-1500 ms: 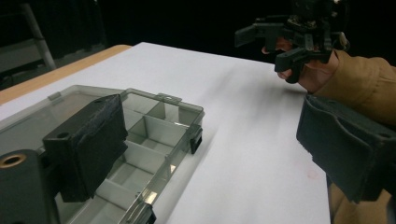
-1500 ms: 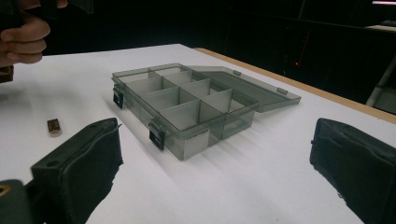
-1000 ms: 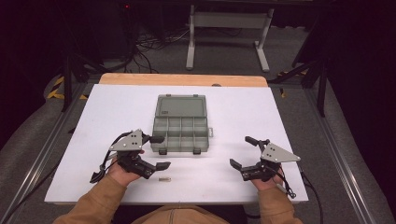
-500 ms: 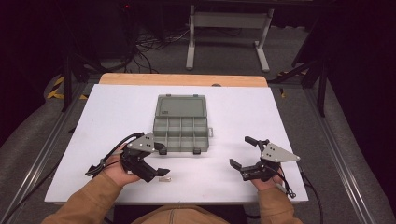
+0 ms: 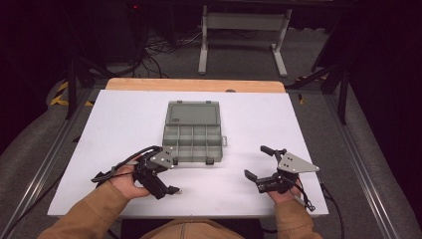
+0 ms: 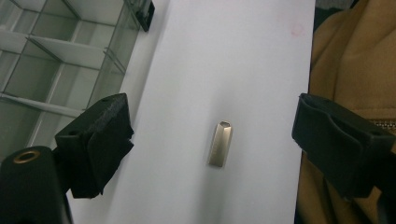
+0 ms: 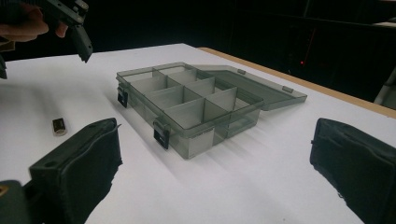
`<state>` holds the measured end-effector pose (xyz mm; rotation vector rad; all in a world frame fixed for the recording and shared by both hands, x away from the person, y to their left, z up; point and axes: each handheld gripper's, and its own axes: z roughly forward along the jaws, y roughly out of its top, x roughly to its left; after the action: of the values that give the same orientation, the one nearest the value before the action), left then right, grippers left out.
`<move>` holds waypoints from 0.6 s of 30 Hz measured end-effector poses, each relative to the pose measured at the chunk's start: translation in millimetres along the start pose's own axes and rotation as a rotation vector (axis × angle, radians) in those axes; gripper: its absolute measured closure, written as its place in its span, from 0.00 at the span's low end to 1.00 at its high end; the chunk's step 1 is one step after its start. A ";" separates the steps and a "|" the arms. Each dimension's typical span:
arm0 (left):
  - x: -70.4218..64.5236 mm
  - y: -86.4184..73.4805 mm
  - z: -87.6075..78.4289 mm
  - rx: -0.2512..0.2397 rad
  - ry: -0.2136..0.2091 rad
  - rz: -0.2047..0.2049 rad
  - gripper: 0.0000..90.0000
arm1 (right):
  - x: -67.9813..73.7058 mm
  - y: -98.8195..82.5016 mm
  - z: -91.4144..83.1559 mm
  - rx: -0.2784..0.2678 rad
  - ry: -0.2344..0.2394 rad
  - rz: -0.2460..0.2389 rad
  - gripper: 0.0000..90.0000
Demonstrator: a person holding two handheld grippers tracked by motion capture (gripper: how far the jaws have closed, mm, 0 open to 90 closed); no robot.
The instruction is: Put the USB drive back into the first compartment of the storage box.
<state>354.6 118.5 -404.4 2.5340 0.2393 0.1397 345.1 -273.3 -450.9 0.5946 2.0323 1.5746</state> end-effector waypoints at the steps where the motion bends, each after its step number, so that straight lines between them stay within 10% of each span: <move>1: 0.0 0.0 0.0 0.000 0.000 0.000 0.14 | 0.0 0.0 0.0 0.000 0.000 0.000 0.03; 18: -1.3 2.5 10.8 0.082 -0.050 0.008 0.20 | 0.5 -0.2 0.6 0.001 0.006 -0.002 0.03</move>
<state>355.3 110.3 -411.8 2.6166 0.2193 0.0710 345.1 -272.7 -451.2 0.5891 2.0380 1.5766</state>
